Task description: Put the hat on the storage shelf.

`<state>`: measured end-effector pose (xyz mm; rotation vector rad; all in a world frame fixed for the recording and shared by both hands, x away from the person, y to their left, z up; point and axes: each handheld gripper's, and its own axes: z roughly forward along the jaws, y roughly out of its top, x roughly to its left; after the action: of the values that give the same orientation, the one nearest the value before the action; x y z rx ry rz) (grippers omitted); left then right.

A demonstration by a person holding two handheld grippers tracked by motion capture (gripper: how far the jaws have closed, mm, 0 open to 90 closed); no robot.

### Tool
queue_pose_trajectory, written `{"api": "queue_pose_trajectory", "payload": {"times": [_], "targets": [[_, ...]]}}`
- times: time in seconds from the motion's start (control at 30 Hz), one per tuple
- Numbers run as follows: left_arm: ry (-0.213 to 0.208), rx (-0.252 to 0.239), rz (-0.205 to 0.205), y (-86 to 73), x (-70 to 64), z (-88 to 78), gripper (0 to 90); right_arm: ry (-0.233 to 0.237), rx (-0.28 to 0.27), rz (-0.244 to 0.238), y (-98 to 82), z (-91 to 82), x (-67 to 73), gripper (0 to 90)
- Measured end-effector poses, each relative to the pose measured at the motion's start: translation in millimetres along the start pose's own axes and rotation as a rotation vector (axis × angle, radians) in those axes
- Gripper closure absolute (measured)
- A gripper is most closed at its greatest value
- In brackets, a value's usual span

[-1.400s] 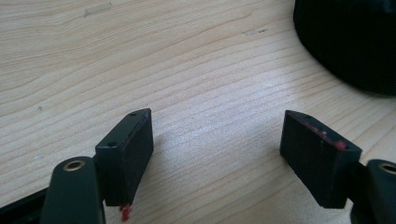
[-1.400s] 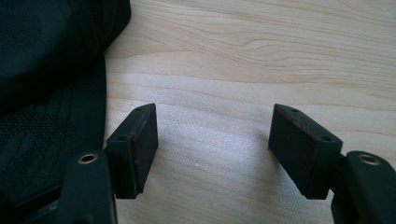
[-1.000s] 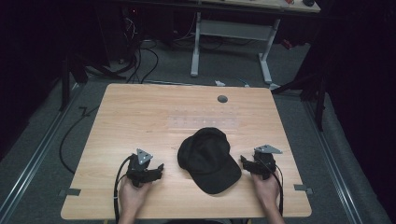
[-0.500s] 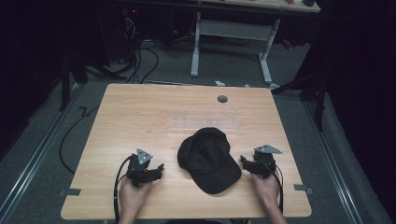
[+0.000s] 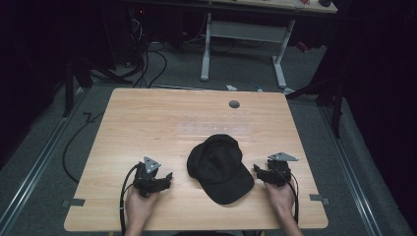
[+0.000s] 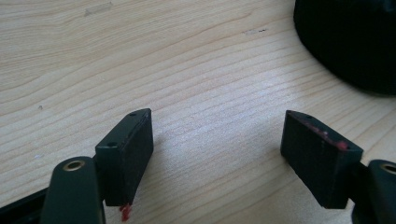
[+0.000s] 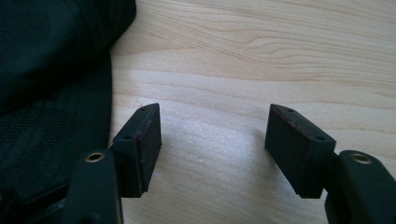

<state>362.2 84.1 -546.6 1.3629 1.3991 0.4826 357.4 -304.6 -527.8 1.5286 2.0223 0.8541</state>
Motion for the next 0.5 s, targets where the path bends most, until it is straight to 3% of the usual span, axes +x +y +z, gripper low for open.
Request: {"api": "queue_pose_trajectory", "payload": {"times": [0.1,0.5], "targets": [[0.000,0.000,0.001,0.0,0.1,0.0,25.7,0.029,-0.035,0.003,0.5,-5.5,1.7,44.7],[0.000,0.000,-0.001,0.1,0.0,0.0,25.8,0.132,-0.058,0.041,2.7,-14.4,0.2,44.8]]}}
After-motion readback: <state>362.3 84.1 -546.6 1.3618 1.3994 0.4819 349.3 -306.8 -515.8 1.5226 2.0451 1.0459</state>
